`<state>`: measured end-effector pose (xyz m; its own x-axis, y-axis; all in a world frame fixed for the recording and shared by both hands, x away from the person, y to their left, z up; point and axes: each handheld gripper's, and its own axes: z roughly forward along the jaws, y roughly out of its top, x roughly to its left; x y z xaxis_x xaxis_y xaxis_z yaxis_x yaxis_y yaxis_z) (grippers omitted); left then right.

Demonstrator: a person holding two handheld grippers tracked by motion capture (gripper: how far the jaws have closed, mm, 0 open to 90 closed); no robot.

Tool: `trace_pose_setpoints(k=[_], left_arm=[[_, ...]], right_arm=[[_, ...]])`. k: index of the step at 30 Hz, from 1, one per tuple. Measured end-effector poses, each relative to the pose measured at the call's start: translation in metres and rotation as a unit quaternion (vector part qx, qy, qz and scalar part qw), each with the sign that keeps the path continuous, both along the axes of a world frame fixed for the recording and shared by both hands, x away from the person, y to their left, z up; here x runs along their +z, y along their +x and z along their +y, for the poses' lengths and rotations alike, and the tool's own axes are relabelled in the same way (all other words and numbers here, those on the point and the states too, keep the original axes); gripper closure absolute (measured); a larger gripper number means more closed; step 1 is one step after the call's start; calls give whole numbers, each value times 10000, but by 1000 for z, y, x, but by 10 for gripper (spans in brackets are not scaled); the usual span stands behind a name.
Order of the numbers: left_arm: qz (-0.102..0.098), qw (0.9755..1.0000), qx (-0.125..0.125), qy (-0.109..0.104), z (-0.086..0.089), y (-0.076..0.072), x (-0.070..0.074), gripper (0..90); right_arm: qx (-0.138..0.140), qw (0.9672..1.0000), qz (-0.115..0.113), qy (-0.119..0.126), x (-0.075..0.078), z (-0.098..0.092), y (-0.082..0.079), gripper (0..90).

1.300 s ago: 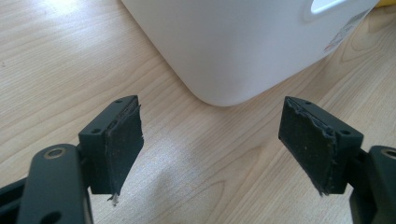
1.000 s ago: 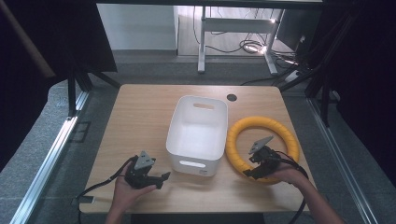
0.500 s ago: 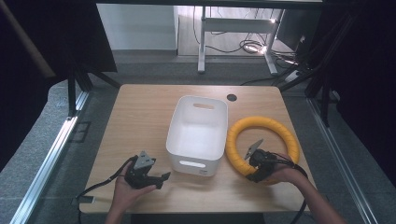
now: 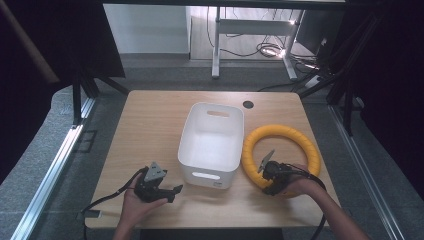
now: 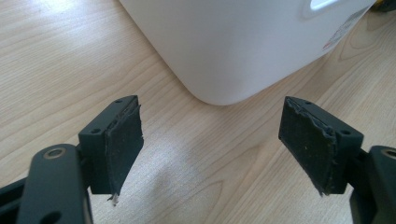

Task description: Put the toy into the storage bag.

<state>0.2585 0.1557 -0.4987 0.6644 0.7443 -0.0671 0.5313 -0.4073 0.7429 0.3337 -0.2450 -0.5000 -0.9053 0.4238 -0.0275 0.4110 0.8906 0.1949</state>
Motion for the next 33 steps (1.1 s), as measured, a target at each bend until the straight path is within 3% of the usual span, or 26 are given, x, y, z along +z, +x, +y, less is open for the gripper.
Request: trace_pose_setpoints(k=[13,28,33], left_arm=[[6,10000,-9,5,0,0,-1,218],[15,10000,-16,31,-1,1,-1,218],[6,10000,-11,35,-1,1,-1,218]], right_arm=[[-17,9996,272,-61,1,2,7,513],[-113,9974,329,628,11,-10,13,515],[-229,9939,364,1015,20,-16,17,515]])
